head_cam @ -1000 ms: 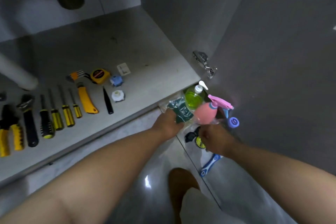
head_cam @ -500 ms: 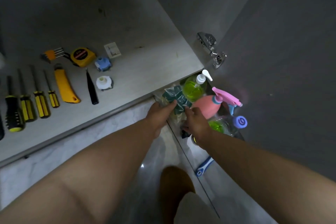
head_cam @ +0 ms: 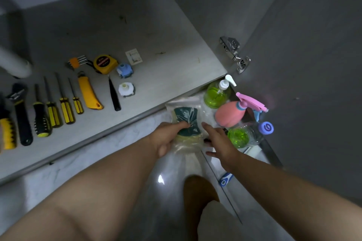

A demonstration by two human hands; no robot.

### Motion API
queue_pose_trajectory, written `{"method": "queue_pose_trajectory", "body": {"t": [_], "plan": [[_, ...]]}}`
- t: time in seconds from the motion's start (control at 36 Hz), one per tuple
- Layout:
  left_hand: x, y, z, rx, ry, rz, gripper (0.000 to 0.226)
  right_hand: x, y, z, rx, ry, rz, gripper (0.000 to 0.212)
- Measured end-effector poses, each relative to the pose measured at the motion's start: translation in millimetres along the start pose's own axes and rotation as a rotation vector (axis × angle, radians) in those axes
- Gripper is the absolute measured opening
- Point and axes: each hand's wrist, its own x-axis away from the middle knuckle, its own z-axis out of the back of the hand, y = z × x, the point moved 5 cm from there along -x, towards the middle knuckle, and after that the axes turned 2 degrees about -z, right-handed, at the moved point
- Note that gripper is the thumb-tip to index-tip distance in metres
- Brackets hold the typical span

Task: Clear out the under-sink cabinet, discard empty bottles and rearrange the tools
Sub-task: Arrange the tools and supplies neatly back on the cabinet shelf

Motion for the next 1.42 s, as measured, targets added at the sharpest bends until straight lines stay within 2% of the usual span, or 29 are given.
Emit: {"method": "queue_pose_trajectory", "body": {"t": [0.06,0.14,0.25,0.31,0.39,0.56,0.69,0.78,0.89,1.0,1.08,1.14,1.19,1.28,1.36,1.42], "plan": [[15,-6,2,0.000,-0.060,0.036,0.035,4,0,-9,0.027,-0.111,-0.032,0.059],[39,-8,4,0.014,-0.115,0.052,0.033,20,-3,-26,0.033,-0.244,-0.043,0.050],[78,8,5,0.004,-0.154,0.042,0.035,49,-19,-41,0.048,-0.306,0.034,0.066],[98,22,4,0.011,-0.175,0.015,0.035,65,-36,-48,0.059,-0.311,0.089,0.061],[129,50,-2,0.007,-0.198,-0.078,0.041,92,-67,-59,0.051,-0.317,0.159,0.045],[190,112,-10,-0.064,-0.195,-0.351,0.052,162,-143,-79,0.112,-0.352,0.360,0.041],[237,151,0,-0.016,-0.090,-0.578,0.059,221,-191,-82,0.212,-0.411,0.509,0.040],[263,170,5,0.003,0.019,-0.733,0.077,246,-214,-79,0.132,-0.424,0.572,0.052],[285,180,-5,-0.077,0.139,-0.904,0.088,278,-228,-93,-0.014,-0.553,0.614,0.044],[295,179,-11,-0.138,0.193,-0.949,0.091,295,-227,-99,-0.073,-0.499,0.640,0.050],[309,183,-7,-0.148,0.258,-0.987,0.088,297,-224,-90,-0.084,-0.457,0.649,0.037],[317,186,-4,-0.074,0.272,-1.009,0.088,296,-220,-83,-0.032,-0.375,0.658,0.035],[323,190,-5,0.094,0.198,-1.026,0.086,295,-214,-80,-0.007,-0.366,0.631,0.043],[336,197,-6,0.334,0.039,-1.050,0.075,300,-206,-90,-0.083,-0.529,0.572,0.060],[344,200,-9,0.405,-0.067,-1.051,0.069,311,-210,-105,-0.215,-0.727,0.605,0.070],[346,200,-12,0.400,-0.122,-1.047,0.069,320,-215,-116,-0.283,-0.777,0.656,0.067]]}}
